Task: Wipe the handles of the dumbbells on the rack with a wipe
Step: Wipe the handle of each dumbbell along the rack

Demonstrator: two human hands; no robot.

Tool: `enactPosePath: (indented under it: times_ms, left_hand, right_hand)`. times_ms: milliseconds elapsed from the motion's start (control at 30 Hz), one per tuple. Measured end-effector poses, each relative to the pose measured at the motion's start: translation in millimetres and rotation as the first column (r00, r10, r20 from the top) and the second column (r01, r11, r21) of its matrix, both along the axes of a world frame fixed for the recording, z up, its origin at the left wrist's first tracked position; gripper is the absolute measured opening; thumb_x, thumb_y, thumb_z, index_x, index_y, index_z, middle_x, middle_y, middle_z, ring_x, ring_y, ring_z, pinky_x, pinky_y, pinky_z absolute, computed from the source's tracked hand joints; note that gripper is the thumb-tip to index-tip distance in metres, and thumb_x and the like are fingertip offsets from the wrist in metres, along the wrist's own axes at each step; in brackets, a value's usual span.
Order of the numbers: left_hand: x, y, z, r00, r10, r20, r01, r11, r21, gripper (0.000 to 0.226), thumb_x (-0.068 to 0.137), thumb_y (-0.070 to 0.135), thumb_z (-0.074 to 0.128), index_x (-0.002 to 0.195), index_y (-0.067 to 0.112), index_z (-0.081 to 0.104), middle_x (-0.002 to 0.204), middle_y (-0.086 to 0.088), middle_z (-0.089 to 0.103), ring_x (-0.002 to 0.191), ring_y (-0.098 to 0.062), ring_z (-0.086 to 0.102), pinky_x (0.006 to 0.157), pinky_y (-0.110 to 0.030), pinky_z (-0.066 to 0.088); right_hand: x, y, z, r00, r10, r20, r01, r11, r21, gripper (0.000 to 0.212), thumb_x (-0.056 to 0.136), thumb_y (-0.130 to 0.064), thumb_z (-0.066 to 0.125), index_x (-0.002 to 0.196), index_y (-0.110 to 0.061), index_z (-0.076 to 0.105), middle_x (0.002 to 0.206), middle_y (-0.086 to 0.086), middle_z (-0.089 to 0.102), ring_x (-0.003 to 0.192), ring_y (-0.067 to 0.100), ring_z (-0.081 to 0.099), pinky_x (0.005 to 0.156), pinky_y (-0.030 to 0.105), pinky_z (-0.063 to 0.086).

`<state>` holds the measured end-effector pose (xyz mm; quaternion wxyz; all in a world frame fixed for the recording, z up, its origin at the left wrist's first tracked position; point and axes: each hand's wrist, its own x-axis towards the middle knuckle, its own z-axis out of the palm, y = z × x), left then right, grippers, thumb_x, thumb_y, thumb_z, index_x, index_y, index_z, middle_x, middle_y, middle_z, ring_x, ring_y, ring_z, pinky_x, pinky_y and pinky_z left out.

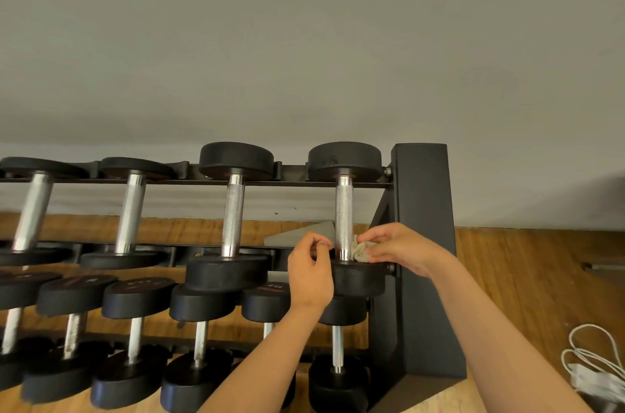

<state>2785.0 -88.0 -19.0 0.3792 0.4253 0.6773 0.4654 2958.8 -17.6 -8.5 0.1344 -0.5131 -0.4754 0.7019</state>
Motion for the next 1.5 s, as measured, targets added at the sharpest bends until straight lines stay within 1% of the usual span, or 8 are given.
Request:
enactPosePath:
  times_ms: [333, 467, 800, 1000, 1100, 1167, 1300, 1500]
  left_hand:
    - [0, 0, 2, 1.000, 0.005, 0.002, -0.005, 1.000, -0.004, 0.022, 0.096, 0.002, 0.048, 0.079, 0.007, 0.061, 0.075, 0.001, 0.061, 0.074, -0.002, 0.058, 0.071, -0.009, 0.045]
    - [1, 0, 3, 1.000, 0.002, -0.009, -0.002, 1.000, 0.001, 0.023, 0.095, 0.002, 0.048, 0.078, 0.008, 0.061, 0.074, 0.001, 0.061, 0.074, -0.002, 0.058, 0.070, -0.009, 0.044]
    - [0, 0, 2, 1.000, 0.001, 0.009, -0.001, 1.000, -0.010, 0.024, 0.096, 0.002, 0.048, 0.077, 0.009, 0.061, 0.074, 0.001, 0.061, 0.073, -0.003, 0.058, 0.069, -0.008, 0.044]
    - [0, 0, 1, 1.000, -0.005, 0.001, 0.005, 1.000, -0.009, 0.025, 0.096, 0.002, 0.048, 0.077, 0.011, 0.061, 0.074, 0.001, 0.061, 0.073, -0.003, 0.058, 0.069, -0.008, 0.044]
    - [0, 0, 0, 1.000, -0.008, 0.003, 0.008, 1.000, -0.009, 0.025, 0.096, 0.002, 0.048, 0.076, 0.012, 0.061, 0.074, 0.001, 0.061, 0.073, -0.004, 0.058, 0.069, -0.010, 0.045]
    - [0, 1, 0, 1.000, -0.007, 0.005, 0.007, 1.000, -0.010, 0.025, 0.096, 0.002, 0.048, 0.076, 0.011, 0.061, 0.074, 0.001, 0.061, 0.073, -0.004, 0.058, 0.069, -0.010, 0.045]
    - [-1, 0, 1, 1.000, -0.007, -0.005, 0.007, 1.000, -0.005, 0.025, 0.096, 0.002, 0.048, 0.077, 0.010, 0.061, 0.074, 0.001, 0.061, 0.072, -0.003, 0.058, 0.069, -0.010, 0.045]
    - [-1, 0, 2, 1.000, -0.008, 0.000, 0.008, 1.000, 0.000, 0.024, 0.095, 0.001, 0.048, 0.077, 0.009, 0.061, 0.073, 0.001, 0.061, 0.072, -0.003, 0.058, 0.068, -0.010, 0.044]
  right_hand:
    - [-16, -9, -9, 0.967, 0.025, 0.252, -0.074, 0.979, 0.188, 0.042, 0.080, -0.028, 0.076, 0.119, -0.019, 0.064, 0.107, -0.011, 0.063, 0.100, 0.005, 0.058, 0.082, 0.017, 0.046]
    - [-23, -10, -11, 0.971, 0.041, 0.237, -0.081, 0.984, 0.161, 0.044, 0.077, -0.035, 0.078, 0.115, -0.015, 0.068, 0.106, -0.002, 0.071, 0.098, 0.010, 0.067, 0.095, 0.033, 0.052]
    - [-17, -17, -11, 0.978, -0.144, 0.150, 0.098, 0.956, 0.278, 0.011, 0.079, -0.018, 0.077, 0.083, -0.009, 0.073, 0.075, 0.000, 0.072, 0.074, 0.011, 0.068, 0.068, 0.015, 0.052]
    - [-27, -15, -11, 0.974, -0.168, 0.151, 0.126, 0.958, 0.258, 0.047, 0.075, -0.025, 0.080, 0.119, -0.015, 0.066, 0.108, -0.001, 0.071, 0.100, 0.010, 0.066, 0.092, 0.028, 0.052]
    - [-26, -15, -3, 0.980, -0.126, 0.155, 0.090, 0.971, 0.220, 0.039, 0.083, -0.020, 0.074, 0.121, -0.016, 0.065, 0.111, 0.000, 0.070, 0.102, 0.010, 0.065, 0.098, 0.030, 0.049]
    - [-20, -14, 5, 0.994, -0.052, 0.092, 0.039, 0.990, 0.135, 0.031, 0.090, -0.006, 0.061, 0.117, -0.020, 0.066, 0.111, 0.001, 0.070, 0.104, 0.012, 0.065, 0.099, 0.030, 0.048]
    - [-15, -16, 12, 0.995, 0.001, -0.096, -0.002, 1.000, -0.006, 0.047, 0.090, 0.013, 0.044, 0.125, -0.014, 0.060, 0.123, 0.005, 0.066, 0.114, 0.015, 0.062, 0.093, 0.024, 0.050]
    - [-12, -17, 12, 0.997, -0.006, -0.076, 0.009, 0.999, 0.037, 0.039, 0.091, 0.005, 0.055, 0.124, -0.014, 0.061, 0.116, 0.001, 0.070, 0.107, 0.008, 0.065, 0.080, 0.016, 0.051]
